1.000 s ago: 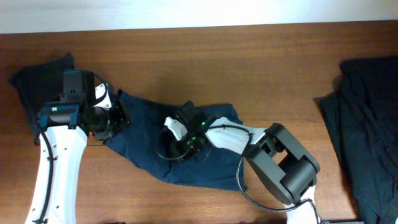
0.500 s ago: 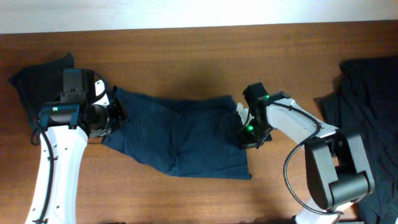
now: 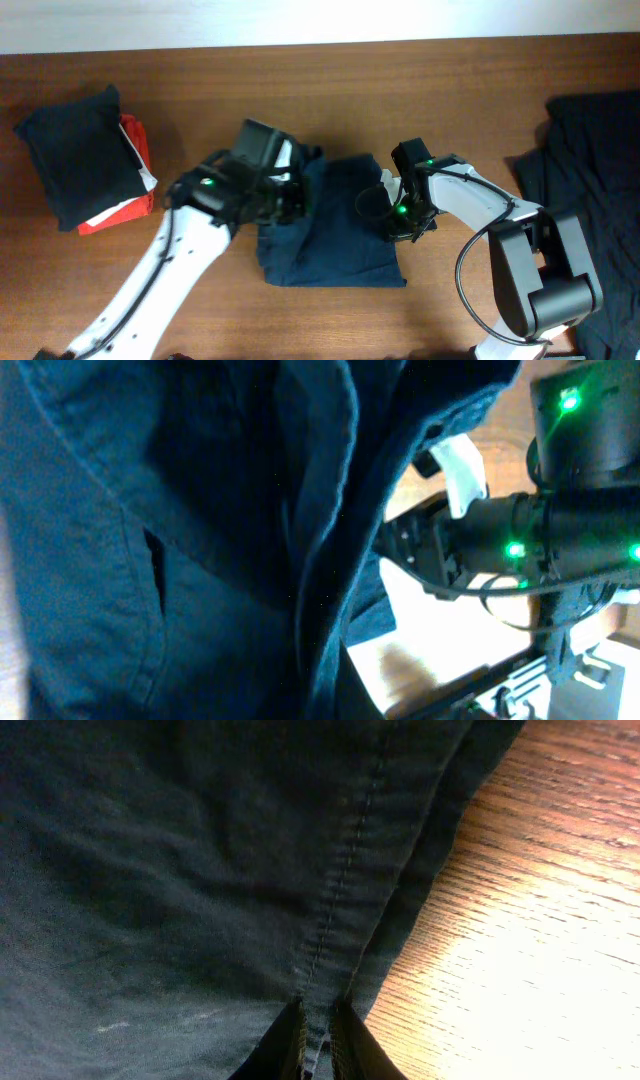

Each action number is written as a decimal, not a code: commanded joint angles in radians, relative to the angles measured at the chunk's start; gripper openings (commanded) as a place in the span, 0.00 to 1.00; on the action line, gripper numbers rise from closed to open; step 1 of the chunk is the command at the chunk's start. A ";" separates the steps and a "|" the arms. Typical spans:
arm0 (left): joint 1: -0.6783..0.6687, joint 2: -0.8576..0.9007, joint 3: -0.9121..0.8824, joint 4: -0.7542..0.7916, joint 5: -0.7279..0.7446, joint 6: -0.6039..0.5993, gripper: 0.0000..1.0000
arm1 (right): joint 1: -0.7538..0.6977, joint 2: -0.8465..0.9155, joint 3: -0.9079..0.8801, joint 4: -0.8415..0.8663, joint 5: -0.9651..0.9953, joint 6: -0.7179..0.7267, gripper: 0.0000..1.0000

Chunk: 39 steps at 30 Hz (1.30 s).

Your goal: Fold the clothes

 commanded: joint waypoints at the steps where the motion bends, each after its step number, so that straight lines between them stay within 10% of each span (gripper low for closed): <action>1: -0.068 0.104 0.008 0.090 0.005 -0.150 0.01 | 0.001 0.009 -0.020 0.017 0.019 0.011 0.14; 7: -0.119 0.219 0.008 0.274 0.077 -0.237 0.01 | 0.001 0.009 -0.020 -0.001 0.019 0.011 0.15; 9: -0.111 0.219 0.009 0.327 0.084 -0.225 0.24 | -0.024 0.006 0.027 -0.087 0.021 0.011 0.17; 15: 0.105 0.218 0.067 0.444 0.057 -0.067 0.41 | -0.237 -0.083 0.492 -0.488 0.101 0.010 0.22; 18: 0.147 0.264 0.067 0.550 -0.130 -0.025 0.43 | -0.183 -0.093 0.584 -0.546 -0.184 -0.116 0.29; 35: 0.151 0.585 0.067 0.406 -0.039 0.054 0.48 | 0.111 -0.089 -0.217 -0.055 -0.197 0.121 0.28; 39: 0.142 0.585 0.067 0.244 0.015 0.054 0.31 | 0.110 -0.089 -0.241 -0.030 -0.011 0.225 0.39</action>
